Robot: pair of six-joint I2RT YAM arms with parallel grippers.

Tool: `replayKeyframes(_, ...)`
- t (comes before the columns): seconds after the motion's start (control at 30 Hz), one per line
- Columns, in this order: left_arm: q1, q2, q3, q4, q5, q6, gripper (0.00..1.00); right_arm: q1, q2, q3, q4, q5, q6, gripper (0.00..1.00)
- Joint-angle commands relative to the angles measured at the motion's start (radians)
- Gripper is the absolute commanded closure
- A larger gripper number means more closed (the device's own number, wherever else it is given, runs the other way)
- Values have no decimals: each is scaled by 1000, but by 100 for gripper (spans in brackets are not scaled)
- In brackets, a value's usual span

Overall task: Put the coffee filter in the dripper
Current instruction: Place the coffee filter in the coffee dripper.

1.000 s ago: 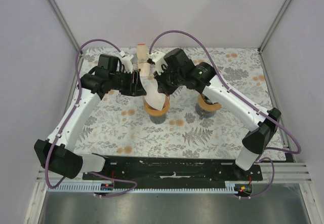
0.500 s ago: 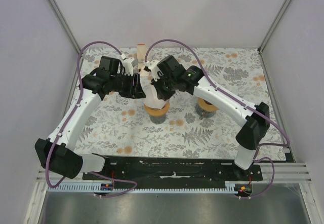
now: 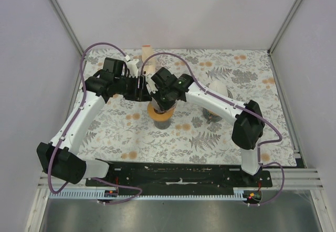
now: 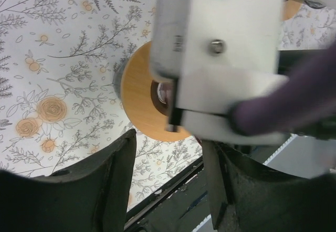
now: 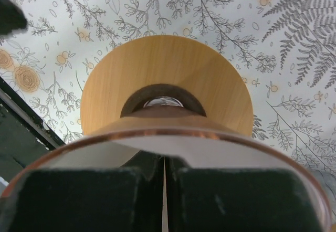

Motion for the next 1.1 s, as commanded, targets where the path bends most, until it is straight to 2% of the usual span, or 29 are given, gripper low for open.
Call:
replayKeyframes(0.0,-7,-4,50,34,80,-34,40,21,65,37,-38,-8,12,100)
replayKeyframes(0.23,-16,-9,-33,49,107,-52,42,24,82,66,-50,6,29,100)
replayKeyframes(0.4,-19,0,-51,71,121,-57,48,27,104,74,-50,-31,32,100)
replayKeyframes(0.53,-18,-3,-84,82,112,-58,64,24,98,60,-27,-88,51,100)
replayKeyframes(0.6,-18,-4,-99,82,101,-52,76,21,73,68,-10,-89,63,100)
replayKeyframes(0.7,-16,-10,-108,78,80,-36,87,7,16,74,22,-91,81,100)
replayKeyframes(1.07,-19,-21,-59,52,44,1,95,-15,-100,62,44,-49,78,100)
